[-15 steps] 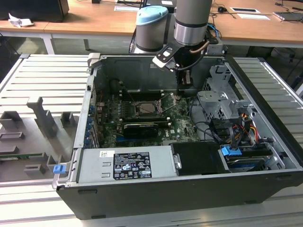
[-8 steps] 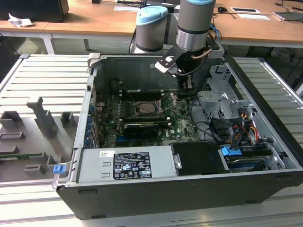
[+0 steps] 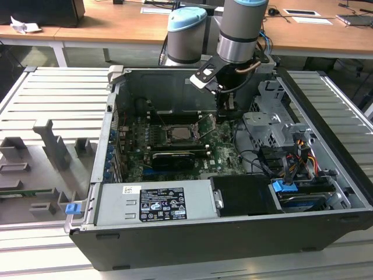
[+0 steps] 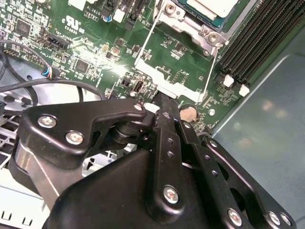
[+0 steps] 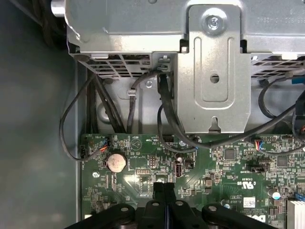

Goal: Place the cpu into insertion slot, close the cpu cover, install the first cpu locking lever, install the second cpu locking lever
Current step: 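Close the cpu cover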

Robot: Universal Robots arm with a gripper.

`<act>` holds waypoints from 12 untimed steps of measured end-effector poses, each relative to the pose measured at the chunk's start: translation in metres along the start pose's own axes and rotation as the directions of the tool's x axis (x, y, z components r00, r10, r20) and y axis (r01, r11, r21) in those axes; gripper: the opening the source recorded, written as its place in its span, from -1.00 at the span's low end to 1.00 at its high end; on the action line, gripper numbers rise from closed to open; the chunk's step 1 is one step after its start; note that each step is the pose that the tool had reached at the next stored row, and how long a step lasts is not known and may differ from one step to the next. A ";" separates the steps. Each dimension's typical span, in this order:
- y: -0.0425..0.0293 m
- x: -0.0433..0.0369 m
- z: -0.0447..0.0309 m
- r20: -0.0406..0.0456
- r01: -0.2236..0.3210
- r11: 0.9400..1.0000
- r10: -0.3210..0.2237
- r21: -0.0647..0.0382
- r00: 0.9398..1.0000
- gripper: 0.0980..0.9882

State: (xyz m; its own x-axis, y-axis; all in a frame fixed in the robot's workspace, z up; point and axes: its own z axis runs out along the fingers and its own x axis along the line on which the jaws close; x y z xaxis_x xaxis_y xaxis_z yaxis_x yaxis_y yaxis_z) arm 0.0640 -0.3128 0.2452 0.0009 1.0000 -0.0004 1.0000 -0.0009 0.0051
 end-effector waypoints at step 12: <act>-0.0111 -0.0017 0.0000 -0.001 0.000 1.000 0.000 0.000 1.000 -0.98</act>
State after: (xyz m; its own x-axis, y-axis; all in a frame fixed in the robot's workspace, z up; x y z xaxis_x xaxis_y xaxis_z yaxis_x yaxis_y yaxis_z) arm 0.0529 -0.3145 0.2451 0.0005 1.0000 0.0007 1.0000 -0.0005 0.0051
